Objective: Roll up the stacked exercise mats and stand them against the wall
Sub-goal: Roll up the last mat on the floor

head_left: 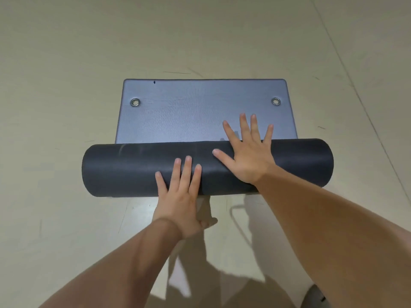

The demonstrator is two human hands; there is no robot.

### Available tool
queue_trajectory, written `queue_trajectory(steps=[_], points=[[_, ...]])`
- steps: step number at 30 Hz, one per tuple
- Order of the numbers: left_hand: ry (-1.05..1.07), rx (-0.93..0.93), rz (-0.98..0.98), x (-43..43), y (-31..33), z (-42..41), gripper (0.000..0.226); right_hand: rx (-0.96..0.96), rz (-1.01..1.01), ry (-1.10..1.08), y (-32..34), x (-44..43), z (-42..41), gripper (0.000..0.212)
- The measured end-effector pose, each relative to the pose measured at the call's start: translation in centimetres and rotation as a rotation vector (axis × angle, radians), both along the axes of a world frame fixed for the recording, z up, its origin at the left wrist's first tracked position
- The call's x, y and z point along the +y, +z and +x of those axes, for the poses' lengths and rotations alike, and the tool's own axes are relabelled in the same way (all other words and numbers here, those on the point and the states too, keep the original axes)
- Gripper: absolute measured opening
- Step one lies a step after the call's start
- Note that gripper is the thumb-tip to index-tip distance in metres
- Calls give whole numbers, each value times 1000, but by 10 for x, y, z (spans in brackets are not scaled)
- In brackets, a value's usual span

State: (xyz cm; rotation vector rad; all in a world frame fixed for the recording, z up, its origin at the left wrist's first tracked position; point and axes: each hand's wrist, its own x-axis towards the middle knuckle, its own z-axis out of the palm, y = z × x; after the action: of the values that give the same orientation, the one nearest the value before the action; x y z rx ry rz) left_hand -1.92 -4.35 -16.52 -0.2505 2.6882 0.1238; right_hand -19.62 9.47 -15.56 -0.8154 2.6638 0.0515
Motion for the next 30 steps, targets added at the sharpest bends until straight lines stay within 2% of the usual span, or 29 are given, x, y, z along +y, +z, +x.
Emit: queue_trajectory(steps=[4, 8, 14, 18, 20, 22, 25, 27, 30], points=[[63, 83, 71, -25, -2, -50, 141, 218, -98, 21, -9, 13, 37, 89], [30, 111, 42, -51, 7, -102, 138, 219, -96, 26, -34, 25, 52, 86], [-19, 251, -49, -47, 2, -102, 137, 185, -82, 5, -24, -11, -18, 94], [66, 155, -56, -50, -9, -117, 147, 158, -100, 12, -1, -40, -78, 91], [64, 125, -106, -64, -5, -147, 155, 199, -94, 75, -2, -45, -87, 99], [49, 84, -137, -81, 1, -178, 160, 181, -59, 140, -5, -46, -91, 121], [47, 83, -163, -94, 1, -206, 143, 162, 108, 187, -7, -55, -111, 152], [41, 103, -179, -99, 0, -216, 131, 171, 156, 202, -5, -66, -127, 152], [1, 96, -150, -107, 7, -225, 114, 159, 179, 271, 3, -76, -144, 138]])
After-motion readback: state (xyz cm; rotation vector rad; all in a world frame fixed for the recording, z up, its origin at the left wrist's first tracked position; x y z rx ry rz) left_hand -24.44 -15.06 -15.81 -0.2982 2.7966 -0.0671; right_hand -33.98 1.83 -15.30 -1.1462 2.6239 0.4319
